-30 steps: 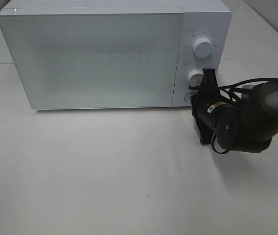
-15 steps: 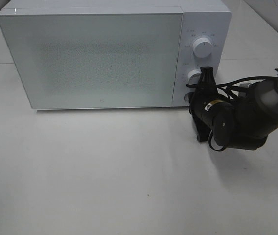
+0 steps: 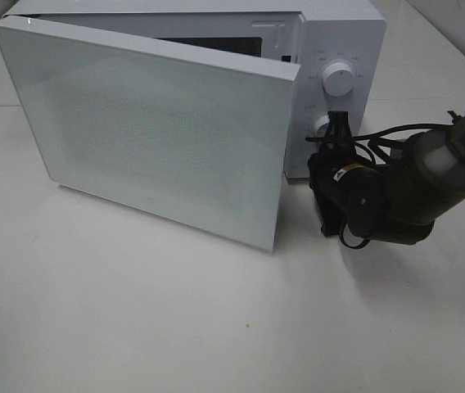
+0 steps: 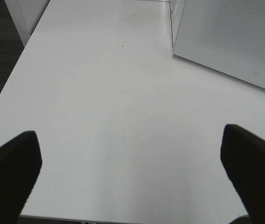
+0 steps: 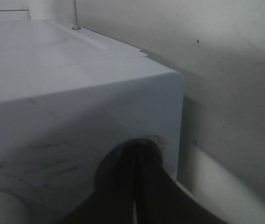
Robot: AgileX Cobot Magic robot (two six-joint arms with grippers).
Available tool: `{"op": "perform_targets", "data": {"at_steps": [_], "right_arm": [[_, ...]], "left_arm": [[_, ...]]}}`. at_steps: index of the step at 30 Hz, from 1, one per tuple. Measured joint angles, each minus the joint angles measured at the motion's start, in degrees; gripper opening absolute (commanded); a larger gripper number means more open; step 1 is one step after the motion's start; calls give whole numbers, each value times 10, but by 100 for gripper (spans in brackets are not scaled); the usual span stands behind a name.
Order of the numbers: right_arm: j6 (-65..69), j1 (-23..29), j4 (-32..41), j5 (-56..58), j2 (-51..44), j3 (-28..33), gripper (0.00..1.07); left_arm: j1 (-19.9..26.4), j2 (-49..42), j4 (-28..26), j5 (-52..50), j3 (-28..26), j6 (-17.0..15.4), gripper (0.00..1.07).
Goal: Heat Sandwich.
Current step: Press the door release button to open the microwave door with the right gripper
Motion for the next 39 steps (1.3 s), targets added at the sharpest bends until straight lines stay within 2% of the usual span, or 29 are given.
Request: {"op": "perform_targets", "data": {"at_steps": [24, 39], "right_arm": [[-4, -1, 5, 24, -2, -3, 0], [-8, -14, -17, 89, -42, 6, 0]], "left_arm": [[0, 0, 0, 0, 0, 0, 100], [0, 0, 0, 0, 0, 0, 100]]}}
